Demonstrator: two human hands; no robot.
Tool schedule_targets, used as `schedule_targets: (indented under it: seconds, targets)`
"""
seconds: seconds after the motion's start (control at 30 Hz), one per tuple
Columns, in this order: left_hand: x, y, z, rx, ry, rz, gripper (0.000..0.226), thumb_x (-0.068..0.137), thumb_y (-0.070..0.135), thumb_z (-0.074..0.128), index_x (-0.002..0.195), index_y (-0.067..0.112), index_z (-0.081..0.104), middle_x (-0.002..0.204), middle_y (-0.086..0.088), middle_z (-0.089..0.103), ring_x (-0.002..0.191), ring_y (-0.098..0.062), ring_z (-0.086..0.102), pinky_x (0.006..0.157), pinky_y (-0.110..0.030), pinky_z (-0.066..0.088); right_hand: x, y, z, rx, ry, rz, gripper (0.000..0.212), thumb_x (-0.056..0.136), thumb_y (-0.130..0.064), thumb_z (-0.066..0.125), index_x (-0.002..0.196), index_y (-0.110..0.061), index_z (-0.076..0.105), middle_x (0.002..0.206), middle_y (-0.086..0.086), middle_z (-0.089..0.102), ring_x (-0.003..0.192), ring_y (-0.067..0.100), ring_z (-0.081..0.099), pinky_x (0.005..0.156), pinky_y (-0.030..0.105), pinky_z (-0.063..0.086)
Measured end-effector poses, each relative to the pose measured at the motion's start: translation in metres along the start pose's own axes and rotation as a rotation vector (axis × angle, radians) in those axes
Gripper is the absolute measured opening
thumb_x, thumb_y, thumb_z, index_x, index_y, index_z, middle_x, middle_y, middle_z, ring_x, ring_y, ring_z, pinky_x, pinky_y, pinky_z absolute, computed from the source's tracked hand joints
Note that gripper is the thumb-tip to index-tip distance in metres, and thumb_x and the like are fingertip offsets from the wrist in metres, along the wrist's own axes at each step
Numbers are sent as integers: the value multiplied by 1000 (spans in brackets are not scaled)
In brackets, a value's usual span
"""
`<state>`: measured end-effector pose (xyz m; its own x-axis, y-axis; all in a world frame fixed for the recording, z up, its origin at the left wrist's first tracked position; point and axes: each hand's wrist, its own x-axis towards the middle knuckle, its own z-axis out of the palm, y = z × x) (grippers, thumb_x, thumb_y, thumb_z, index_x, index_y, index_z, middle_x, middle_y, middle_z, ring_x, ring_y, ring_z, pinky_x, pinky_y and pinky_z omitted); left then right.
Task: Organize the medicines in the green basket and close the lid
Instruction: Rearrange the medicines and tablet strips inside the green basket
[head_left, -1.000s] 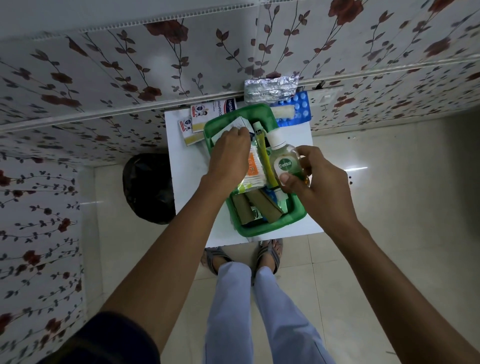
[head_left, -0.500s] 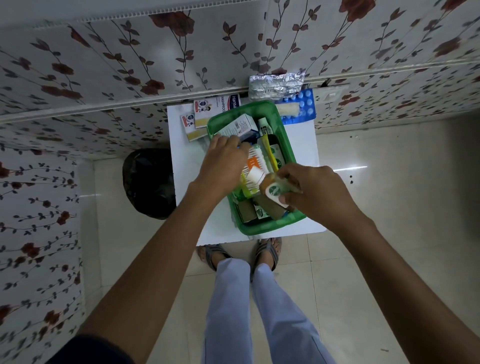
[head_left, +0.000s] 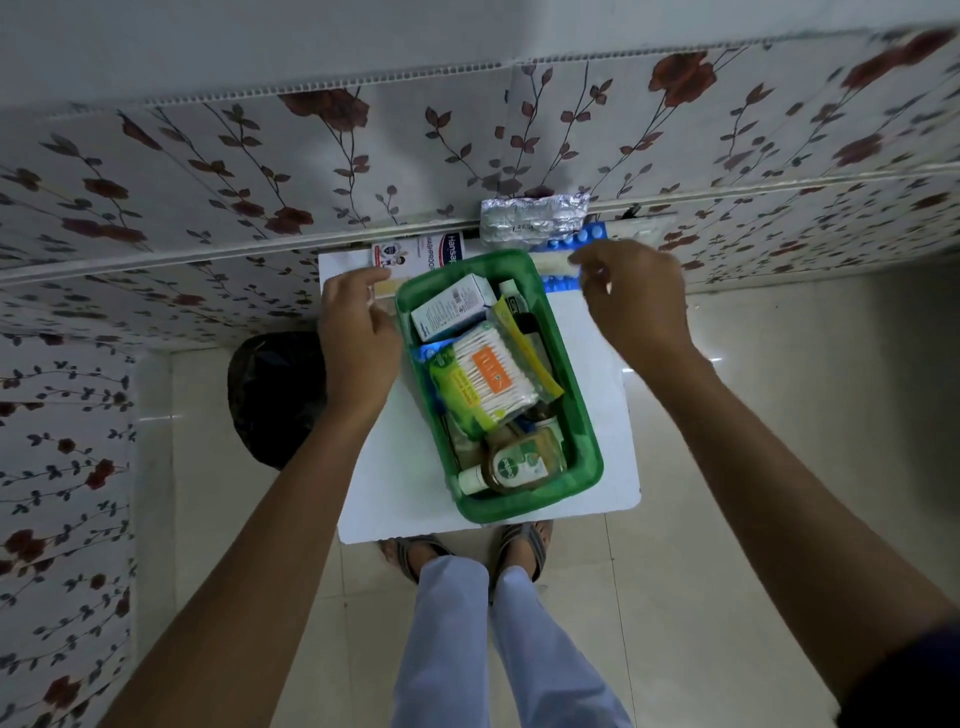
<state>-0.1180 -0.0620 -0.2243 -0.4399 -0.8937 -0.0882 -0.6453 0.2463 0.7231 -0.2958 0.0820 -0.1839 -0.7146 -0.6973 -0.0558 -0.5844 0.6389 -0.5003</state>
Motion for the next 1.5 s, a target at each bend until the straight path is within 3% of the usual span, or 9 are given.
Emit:
schedule_targets:
  seconds: [0.17, 0.4, 0.57, 0.7, 0.8, 1.0, 1.17, 1.37, 1.5]
  targets:
    - [35, -23, 12, 42, -34, -199, 39, 85, -4, 41, 121, 5, 54, 129, -21, 51, 116, -34, 51, 100, -39, 42, 49, 26, 30, -261, -239, -132, 40, 81, -13, 64, 120, -10, 58, 120, 19, 62, 112, 37, 51, 92, 42, 43]
    - [62, -38, 24, 201, -177, -404, 52, 76, 24, 68, 119, 0, 52, 125, -32, 48, 114, -47, 48, 97, -48, 44, 43, 33, 26, -287, -80, -66, 21, 82, -10, 55, 98, -4, 67, 89, 23, 66, 80, 37, 57, 63, 36, 47]
    - [56, -35, 23, 260, -218, -122, 62, 77, 2, 63, 135, 10, 43, 145, -23, 33, 133, -39, 33, 105, -45, 37, -2, 11, -8, -48, -16, 0, 26, 86, -20, 56, 107, -8, 63, 96, 17, 66, 85, 32, 57, 69, 30, 36]
    - [59, -33, 12, 439, -568, 143, 84, 78, -1, 62, 147, 20, 18, 160, -5, 6, 148, -23, 4, 115, -54, 20, -28, -7, -15, 87, -37, 10, 34, 82, -29, 52, 108, -10, 64, 97, 11, 67, 86, 26, 58, 71, 26, 35]
    - [60, -38, 11, 558, -660, 197, 81, 81, 9, 62, 148, 22, 18, 161, -3, 6, 148, -20, 4, 114, -56, 15, -33, -10, -15, 131, -54, 52, 36, 81, -31, 50, 106, -10, 65, 96, 11, 67, 85, 25, 58, 69, 27, 34]
    - [59, -46, 14, 502, -340, 404, 52, 79, -8, 49, 129, 7, 52, 134, -20, 56, 125, -34, 52, 101, -51, 44, -38, -14, -12, 157, -103, 97, 23, 87, -26, 57, 103, -12, 65, 91, 6, 68, 74, 16, 54, 59, 23, 35]
    - [45, -32, -11, 493, -28, 260, 27, 90, 1, 44, 112, 1, 60, 84, -29, 68, 73, -42, 64, 63, -45, 51, -41, -21, -13, 100, -73, 155, 28, 86, -31, 57, 108, -14, 61, 91, 5, 71, 71, 18, 57, 64, 26, 40]
    - [-1, -26, -46, 97, 215, -124, 26, 92, 12, 43, 104, 5, 65, 95, -18, 69, 80, -24, 61, 62, -24, 40, -48, -31, 24, -84, -25, 1, 28, 84, -23, 58, 110, -15, 55, 84, 12, 64, 72, 32, 58, 58, 29, 33]
    - [-25, -9, -56, -276, 259, -315, 21, 90, 16, 51, 104, 20, 66, 98, -3, 70, 90, -18, 68, 82, -37, 56, -54, -20, 43, -315, 14, -31, 21, 76, -24, 67, 92, -12, 65, 77, 13, 58, 71, 32, 54, 60, 34, 38]
